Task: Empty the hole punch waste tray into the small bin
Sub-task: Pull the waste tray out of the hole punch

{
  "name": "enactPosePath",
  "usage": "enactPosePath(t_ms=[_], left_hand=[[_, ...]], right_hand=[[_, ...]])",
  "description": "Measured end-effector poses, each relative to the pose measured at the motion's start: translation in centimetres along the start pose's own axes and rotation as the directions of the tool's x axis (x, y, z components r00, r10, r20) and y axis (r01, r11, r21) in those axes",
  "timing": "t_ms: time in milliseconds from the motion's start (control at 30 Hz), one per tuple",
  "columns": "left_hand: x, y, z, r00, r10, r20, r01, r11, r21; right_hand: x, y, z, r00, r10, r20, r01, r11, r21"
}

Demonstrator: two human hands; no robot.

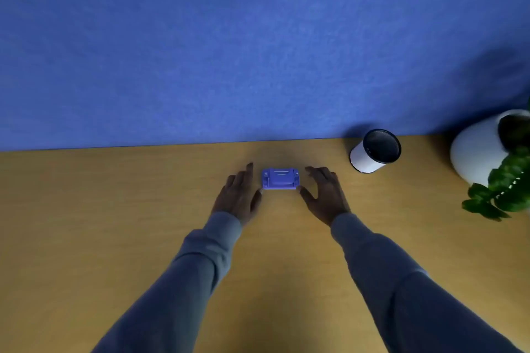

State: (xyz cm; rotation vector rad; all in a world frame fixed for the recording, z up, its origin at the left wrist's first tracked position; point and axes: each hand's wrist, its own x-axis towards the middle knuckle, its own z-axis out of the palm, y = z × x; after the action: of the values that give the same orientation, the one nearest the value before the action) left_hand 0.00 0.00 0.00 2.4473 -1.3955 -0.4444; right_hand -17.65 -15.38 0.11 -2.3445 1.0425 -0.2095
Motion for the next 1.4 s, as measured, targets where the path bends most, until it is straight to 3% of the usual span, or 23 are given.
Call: enactPosePath(t_ms=[133,300,433,633,867,1133,1400], left_hand=[[1.9,1.2,-0.1,0.999,0.027,0.026,-0.027,1.0,0.0],[3.4,1.2,0.9,0.991,0.093,0.095,-0.092,0.996,-0.008],[3.9,1.6,1.2,0.994,-0.037,0.105,0.049,0.992,-0.115],[4.2,1.9,1.5,0.99,-0.108,0.092,0.124,0.973,-0.194],[3.0,2.7,0.4,0.992,-0.118,-0.044,0.099,0.946,-0.309],[1.7,4.1,-4.3,0.966,-0.039,-0.256,-0.068,0.915,-0.397],[-1.4,5.5,-6.4,0.929,-0.08,-0.361,-0.119,0.859,-0.497]], right_hand=[[1.4,-1.4,-0.5,0.983,0.165,0.085,-0.175,0.976,0.131],[2.3,-1.9,0.2,0.963,0.198,0.182,-0.224,0.964,0.14],[2.4,-1.8,1.1,0.951,0.276,0.142,-0.303,0.926,0.226],[2.6,-2.1,1.9,0.923,0.373,0.097,-0.382,0.858,0.344],[2.1,-2.8,1.2,0.916,0.397,0.061,-0.371,0.779,0.505],[0.0,-5.9,-3.8,0.916,0.376,0.139,-0.327,0.501,0.801],[-3.3,-8.4,-6.1,0.929,0.327,0.173,-0.28,0.314,0.907]])
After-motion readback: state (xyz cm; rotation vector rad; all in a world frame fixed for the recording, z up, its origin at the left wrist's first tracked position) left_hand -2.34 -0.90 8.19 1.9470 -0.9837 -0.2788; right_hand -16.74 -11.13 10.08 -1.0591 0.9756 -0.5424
